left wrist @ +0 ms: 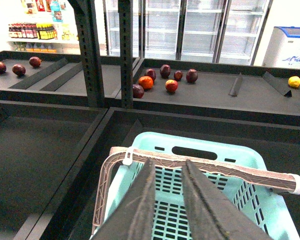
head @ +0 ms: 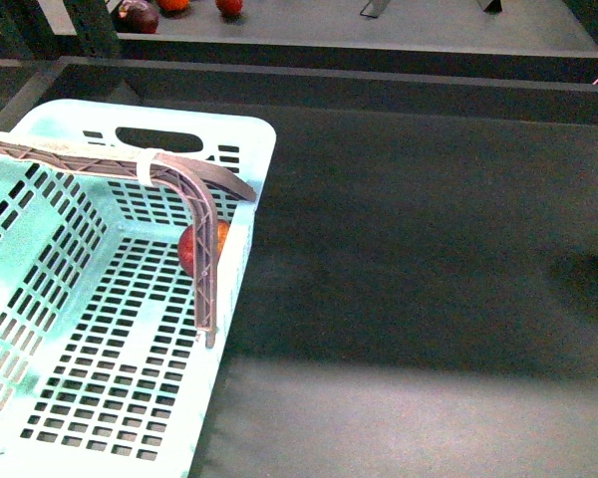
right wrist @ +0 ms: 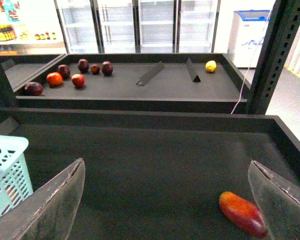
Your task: Pick apple with right arm and hold basket with left
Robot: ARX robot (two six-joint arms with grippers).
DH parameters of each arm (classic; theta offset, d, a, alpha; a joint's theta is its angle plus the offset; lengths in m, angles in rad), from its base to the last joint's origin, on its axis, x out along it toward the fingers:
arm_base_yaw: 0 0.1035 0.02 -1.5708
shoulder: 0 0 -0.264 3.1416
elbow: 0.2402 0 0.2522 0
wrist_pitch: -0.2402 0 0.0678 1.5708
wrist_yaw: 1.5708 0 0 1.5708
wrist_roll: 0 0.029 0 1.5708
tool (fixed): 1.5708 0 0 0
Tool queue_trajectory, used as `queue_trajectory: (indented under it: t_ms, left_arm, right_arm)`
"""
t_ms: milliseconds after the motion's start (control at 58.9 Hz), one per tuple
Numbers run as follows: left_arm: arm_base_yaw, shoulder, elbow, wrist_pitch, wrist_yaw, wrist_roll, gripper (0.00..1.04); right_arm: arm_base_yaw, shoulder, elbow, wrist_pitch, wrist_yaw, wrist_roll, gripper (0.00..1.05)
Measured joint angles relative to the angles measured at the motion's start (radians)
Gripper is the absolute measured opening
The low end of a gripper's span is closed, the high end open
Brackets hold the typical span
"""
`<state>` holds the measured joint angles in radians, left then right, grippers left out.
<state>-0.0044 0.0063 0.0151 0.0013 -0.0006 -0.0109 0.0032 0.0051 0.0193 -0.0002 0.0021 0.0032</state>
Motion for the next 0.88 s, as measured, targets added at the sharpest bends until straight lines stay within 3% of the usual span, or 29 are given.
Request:
queue_trajectory:
  t_ms: [255, 356, 882]
  left_arm:
    - [0.000, 0.000, 0.000, 0.000, 0.000, 0.000, 0.82]
    - [0.000, 0.000, 0.000, 0.000, 0.000, 0.000, 0.99]
    - [0.000, 0.000, 0.000, 0.000, 0.000, 0.002, 0.98]
  right_arm:
    - [0.000, 0.000, 0.000, 0.000, 0.000, 0.000, 0.96]
    - [0.000, 0.000, 0.000, 0.000, 0.000, 0.000, 0.96]
    - [0.000, 0.000, 0.000, 0.000, 0.000, 0.000, 0.96]
